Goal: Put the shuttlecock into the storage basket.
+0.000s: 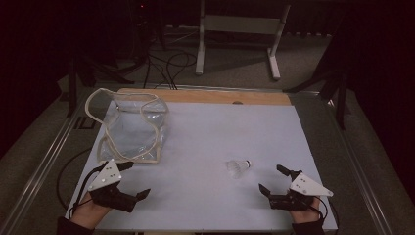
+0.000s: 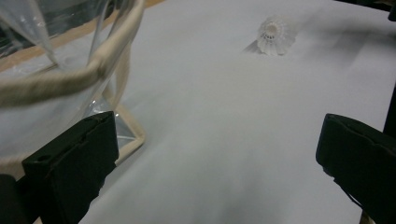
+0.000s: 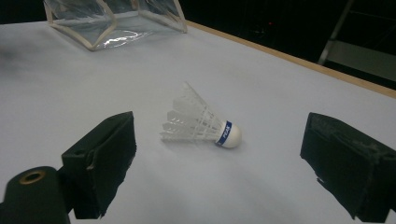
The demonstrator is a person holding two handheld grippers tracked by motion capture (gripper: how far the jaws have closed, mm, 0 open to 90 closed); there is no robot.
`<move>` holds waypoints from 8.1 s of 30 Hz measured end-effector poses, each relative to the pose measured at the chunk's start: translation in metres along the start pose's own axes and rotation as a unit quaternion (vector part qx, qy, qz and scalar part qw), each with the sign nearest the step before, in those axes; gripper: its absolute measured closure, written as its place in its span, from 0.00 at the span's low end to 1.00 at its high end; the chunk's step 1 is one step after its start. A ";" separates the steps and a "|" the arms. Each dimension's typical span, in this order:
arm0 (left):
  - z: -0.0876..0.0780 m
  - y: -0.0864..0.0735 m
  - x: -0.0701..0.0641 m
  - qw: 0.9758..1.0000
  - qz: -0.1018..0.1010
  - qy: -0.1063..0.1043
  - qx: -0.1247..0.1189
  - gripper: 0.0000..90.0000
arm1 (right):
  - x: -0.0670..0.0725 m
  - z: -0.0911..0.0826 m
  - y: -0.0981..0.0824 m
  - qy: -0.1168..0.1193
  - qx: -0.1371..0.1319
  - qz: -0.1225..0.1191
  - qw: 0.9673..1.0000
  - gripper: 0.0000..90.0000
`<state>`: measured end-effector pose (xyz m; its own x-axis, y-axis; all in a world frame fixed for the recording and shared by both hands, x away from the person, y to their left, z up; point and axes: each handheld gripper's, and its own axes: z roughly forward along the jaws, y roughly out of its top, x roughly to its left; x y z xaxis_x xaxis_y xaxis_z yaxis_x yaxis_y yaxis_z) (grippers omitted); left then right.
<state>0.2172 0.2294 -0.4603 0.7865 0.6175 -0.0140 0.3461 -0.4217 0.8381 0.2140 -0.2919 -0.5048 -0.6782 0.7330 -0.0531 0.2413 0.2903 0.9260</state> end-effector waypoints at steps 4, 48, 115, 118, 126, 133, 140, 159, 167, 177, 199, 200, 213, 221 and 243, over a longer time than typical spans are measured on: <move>0.004 0.015 -0.002 1.000 0.005 -0.010 0.009 0.00 | 0.000 0.000 0.000 0.002 -0.001 0.001 1.000 0.11; 0.081 0.102 -0.044 0.987 0.092 -0.094 0.095 0.00 | -0.001 0.000 0.000 0.013 0.002 0.010 1.000 0.11; 0.243 0.120 -0.052 0.969 0.120 -0.153 0.154 0.06 | -0.002 0.000 -0.002 0.016 0.003 0.014 1.000 0.11; 0.248 0.118 -0.051 0.968 0.121 -0.152 0.158 0.12 | -0.002 0.000 -0.002 0.018 0.004 0.015 1.000 0.11; 0.259 0.116 -0.054 0.966 0.118 -0.151 0.171 0.28 | -0.002 0.001 -0.002 0.019 0.007 0.012 1.000 0.11; 0.268 0.115 -0.055 0.966 0.111 -0.147 0.181 0.51 | -0.001 0.002 -0.002 0.022 0.009 0.014 1.000 0.11; 0.278 0.115 -0.056 0.963 0.110 -0.151 0.196 0.65 | -0.002 0.002 -0.003 0.021 0.009 0.014 1.000 0.11; 0.298 0.118 -0.067 0.955 0.116 -0.142 0.233 0.86 | -0.003 0.002 -0.003 0.022 0.012 0.019 1.000 0.12; 0.298 0.122 -0.070 0.955 0.112 -0.137 0.239 1.00 | -0.002 0.003 -0.003 0.022 0.015 0.018 0.999 0.12; 0.293 0.125 -0.074 0.949 0.127 -0.145 0.249 1.00 | -0.002 0.004 -0.003 0.023 0.014 0.018 0.999 0.12; 0.261 0.142 -0.075 0.946 0.132 -0.150 0.256 1.00 | -0.001 0.005 -0.003 0.021 0.016 0.017 0.999 0.12; 0.259 0.143 -0.074 0.947 0.129 -0.151 0.251 1.00 | -0.001 0.005 -0.003 0.021 0.016 0.018 0.999 0.12; 0.229 0.156 -0.076 0.945 0.149 -0.155 0.248 1.00 | -0.001 0.006 -0.003 0.022 0.018 0.016 0.999 0.12; 0.212 0.166 -0.078 0.944 0.157 -0.161 0.243 1.00 | -0.001 0.007 -0.004 0.021 0.020 0.015 0.999 0.12; 0.178 0.181 -0.071 0.945 0.160 -0.172 0.227 1.00 | -0.001 0.006 -0.003 0.021 0.019 0.014 1.000 0.12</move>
<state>0.3150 -0.0088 -0.4042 0.9810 0.1895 -0.0418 0.1841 -0.8405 0.5097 0.2178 -0.2897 -0.5100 -0.6991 0.7150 -0.0115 0.2862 0.2945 0.9118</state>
